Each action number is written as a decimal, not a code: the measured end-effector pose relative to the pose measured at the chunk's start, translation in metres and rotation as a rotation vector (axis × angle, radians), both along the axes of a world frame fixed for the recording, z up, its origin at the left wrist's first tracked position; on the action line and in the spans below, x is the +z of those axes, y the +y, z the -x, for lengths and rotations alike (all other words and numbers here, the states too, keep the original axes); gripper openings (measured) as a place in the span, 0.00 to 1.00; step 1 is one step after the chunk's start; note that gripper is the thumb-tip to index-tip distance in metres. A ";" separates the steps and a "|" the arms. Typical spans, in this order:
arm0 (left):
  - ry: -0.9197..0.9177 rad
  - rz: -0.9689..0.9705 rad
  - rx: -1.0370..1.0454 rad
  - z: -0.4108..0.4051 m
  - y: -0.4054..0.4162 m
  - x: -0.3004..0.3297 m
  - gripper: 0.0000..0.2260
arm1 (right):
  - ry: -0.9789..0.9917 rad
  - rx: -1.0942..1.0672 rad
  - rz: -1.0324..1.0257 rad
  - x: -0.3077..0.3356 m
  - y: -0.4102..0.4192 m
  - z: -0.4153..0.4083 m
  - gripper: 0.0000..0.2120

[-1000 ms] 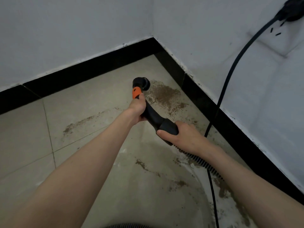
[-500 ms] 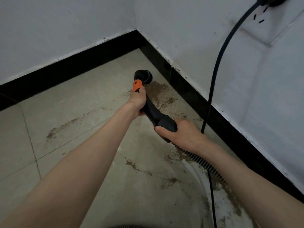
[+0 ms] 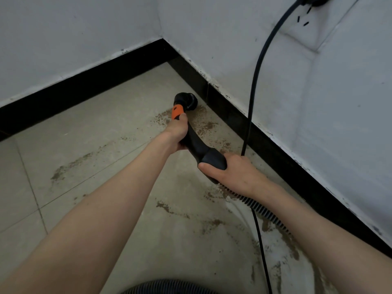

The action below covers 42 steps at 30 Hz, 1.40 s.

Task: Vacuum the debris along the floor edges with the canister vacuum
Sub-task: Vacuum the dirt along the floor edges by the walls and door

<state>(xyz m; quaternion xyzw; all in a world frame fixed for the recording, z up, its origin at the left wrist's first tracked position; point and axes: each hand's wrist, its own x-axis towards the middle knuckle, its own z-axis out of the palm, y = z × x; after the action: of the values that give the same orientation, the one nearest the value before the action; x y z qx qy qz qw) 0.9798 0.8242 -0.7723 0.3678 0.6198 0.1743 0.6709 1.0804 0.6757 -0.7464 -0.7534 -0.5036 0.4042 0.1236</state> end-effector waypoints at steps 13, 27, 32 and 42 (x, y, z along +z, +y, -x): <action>0.032 0.002 -0.044 -0.015 0.002 0.000 0.22 | 0.000 -0.044 0.010 -0.002 -0.003 -0.004 0.24; -0.027 -0.103 0.102 0.073 0.000 0.035 0.25 | -0.056 0.058 -0.079 0.027 0.012 0.063 0.25; 0.002 -0.075 0.257 0.151 -0.032 0.055 0.26 | -0.068 0.229 -0.089 0.039 0.004 0.121 0.27; -0.027 -0.012 0.541 0.296 -0.102 0.072 0.25 | -0.048 0.586 -0.079 0.068 -0.027 0.226 0.25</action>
<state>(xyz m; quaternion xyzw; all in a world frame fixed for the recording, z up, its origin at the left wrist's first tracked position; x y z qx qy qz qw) 0.6833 0.7219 -0.7006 0.1904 0.6856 0.3558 0.6058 0.8548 0.6489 -0.6780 -0.5799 -0.7177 0.3850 0.0190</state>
